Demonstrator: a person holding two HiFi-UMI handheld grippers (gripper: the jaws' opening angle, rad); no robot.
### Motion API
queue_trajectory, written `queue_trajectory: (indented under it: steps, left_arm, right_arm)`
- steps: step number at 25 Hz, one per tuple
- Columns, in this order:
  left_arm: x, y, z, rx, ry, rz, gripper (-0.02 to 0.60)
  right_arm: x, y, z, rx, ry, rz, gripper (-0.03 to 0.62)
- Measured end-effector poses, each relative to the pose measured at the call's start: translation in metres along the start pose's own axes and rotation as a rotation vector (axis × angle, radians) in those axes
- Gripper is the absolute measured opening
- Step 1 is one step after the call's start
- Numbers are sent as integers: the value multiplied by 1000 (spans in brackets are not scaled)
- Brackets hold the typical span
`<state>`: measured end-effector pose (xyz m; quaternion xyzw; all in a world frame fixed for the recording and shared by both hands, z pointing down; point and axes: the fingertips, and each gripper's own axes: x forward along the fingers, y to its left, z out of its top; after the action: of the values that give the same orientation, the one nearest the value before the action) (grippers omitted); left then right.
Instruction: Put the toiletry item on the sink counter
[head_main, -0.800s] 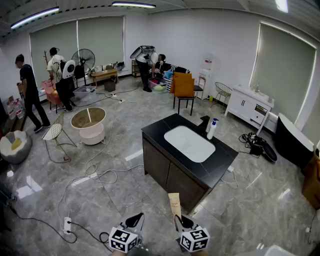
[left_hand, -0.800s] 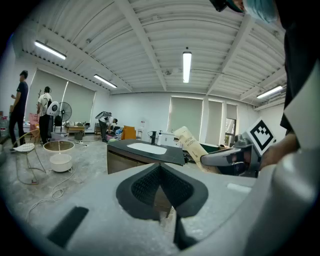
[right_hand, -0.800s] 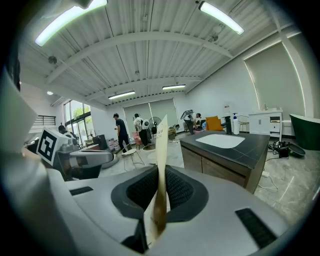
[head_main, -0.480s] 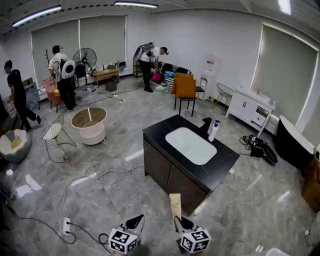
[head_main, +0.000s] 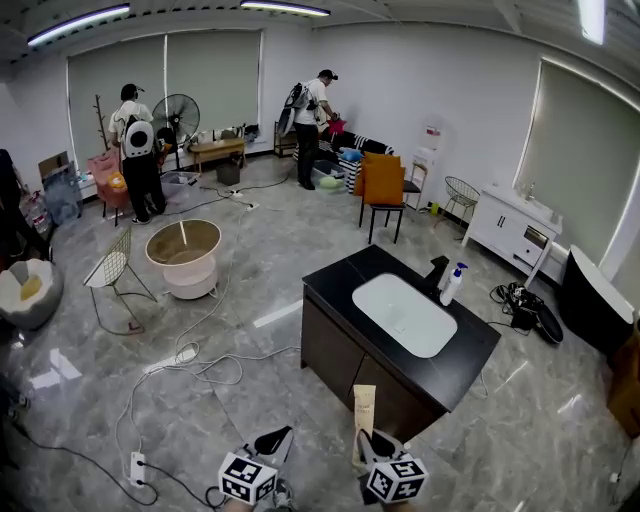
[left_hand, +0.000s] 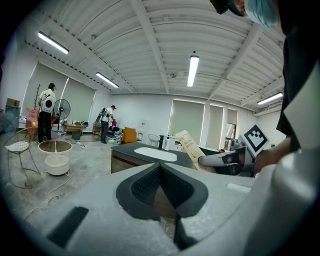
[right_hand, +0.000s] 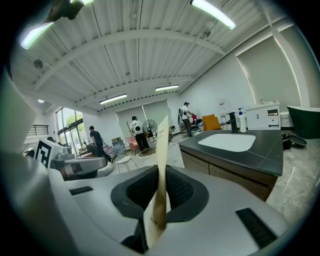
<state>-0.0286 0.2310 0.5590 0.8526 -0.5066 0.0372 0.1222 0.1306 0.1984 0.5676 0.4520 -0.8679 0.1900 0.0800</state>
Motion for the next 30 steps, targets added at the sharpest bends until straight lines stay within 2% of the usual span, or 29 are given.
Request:
queue_trajectory:
  steps: [8,15,22,30]
  left_arm:
    - [17,90,26,23,14,-15,2]
    - [39,132,35,15,27,-37,2]
    - [80,153,36,6,41,-64,2]
    - [146,199,59,-10,33,13,2]
  right_arm:
    - [82,14,32,28,-27,-41,41]
    - [118,17,45,36,-35,-71,41]
    - [158,-11,61,38,-21,-90,41]
    - [221,-62,97,21,1,-55,41]
